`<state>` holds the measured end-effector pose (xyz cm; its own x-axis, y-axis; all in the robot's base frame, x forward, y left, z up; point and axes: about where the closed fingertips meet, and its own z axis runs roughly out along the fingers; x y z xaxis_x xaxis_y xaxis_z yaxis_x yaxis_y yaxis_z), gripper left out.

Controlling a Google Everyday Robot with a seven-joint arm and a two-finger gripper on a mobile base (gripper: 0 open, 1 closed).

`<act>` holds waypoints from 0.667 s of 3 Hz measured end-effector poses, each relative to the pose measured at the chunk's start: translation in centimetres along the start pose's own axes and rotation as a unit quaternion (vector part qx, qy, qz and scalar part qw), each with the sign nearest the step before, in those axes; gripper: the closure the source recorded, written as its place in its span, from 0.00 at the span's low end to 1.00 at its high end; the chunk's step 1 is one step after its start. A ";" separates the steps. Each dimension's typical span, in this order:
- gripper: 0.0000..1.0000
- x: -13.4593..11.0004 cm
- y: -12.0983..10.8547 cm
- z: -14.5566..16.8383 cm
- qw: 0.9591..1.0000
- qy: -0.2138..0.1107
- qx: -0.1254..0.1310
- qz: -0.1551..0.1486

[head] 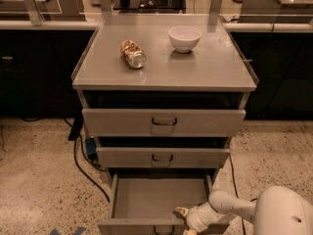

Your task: Open bottom drawer

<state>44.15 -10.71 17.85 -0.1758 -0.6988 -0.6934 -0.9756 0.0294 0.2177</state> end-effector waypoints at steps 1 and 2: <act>0.00 0.8 3.2 0.4 1.000 -0.007 -0.007 0.019; 0.00 1.0 7.0 0.1 0.998 -0.016 -0.008 0.054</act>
Offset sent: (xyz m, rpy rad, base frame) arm -0.1447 -0.0081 0.0232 0.0336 0.1790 -0.1365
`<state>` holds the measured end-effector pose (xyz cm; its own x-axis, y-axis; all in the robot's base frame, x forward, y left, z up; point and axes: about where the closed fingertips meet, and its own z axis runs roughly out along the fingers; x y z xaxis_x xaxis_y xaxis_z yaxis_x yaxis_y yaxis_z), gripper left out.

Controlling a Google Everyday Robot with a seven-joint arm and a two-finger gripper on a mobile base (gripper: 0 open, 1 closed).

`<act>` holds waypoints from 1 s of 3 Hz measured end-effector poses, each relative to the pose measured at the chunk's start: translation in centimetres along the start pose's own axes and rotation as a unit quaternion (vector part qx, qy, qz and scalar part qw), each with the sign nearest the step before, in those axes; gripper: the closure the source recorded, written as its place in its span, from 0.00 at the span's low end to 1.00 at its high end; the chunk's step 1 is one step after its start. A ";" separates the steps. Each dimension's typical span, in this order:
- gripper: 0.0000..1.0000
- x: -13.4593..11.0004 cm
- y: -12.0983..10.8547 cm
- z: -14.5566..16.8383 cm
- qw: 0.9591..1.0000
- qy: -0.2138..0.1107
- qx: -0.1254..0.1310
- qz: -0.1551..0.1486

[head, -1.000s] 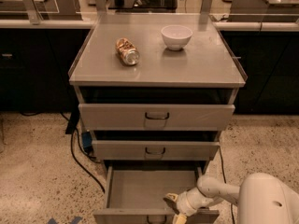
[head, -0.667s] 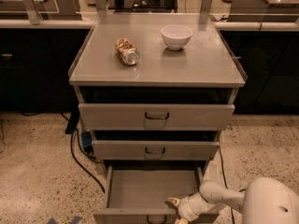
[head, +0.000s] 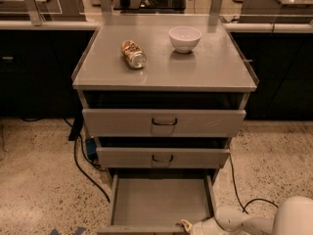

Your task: Open bottom drawer

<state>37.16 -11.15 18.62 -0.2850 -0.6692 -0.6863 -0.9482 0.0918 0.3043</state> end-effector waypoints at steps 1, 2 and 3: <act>0.00 0.0 0.0 0.0 1.000 0.000 0.000 0.000; 0.00 -0.2 0.3 -0.1 1.000 -0.004 -0.004 0.008; 0.00 -0.2 0.3 -0.1 1.000 -0.004 -0.004 0.008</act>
Offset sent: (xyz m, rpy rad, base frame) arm -0.0616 0.0051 -0.0102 0.0741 0.1553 -0.0006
